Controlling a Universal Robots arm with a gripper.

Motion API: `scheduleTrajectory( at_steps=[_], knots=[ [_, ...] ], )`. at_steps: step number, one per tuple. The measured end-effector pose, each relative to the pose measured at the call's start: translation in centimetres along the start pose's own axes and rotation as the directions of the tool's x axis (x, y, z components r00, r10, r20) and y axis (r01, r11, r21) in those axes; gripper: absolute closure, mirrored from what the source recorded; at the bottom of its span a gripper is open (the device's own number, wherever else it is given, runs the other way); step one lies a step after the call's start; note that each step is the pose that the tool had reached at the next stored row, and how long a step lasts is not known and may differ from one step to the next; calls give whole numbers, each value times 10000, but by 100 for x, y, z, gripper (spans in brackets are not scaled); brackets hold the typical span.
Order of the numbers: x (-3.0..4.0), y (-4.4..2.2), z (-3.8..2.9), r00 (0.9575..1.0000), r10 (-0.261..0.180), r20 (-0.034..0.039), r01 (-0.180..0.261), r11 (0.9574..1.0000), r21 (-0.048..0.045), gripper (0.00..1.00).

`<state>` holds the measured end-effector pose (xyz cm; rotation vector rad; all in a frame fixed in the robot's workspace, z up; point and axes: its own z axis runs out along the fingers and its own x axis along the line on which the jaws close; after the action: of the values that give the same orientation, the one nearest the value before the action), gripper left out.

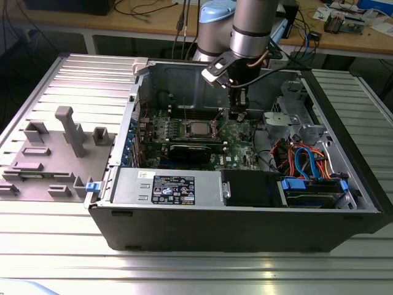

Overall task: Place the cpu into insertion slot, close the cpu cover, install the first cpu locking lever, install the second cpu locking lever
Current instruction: 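Close the cpu cover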

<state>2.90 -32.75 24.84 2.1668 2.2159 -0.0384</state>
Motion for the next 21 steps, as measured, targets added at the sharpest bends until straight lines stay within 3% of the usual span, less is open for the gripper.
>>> scheduleTrajectory(
  at_steps=[21],
  knots=[
    [1, -49, 0, 10000, 1, 0, -1, 10000, 0, 89]
  ],
)
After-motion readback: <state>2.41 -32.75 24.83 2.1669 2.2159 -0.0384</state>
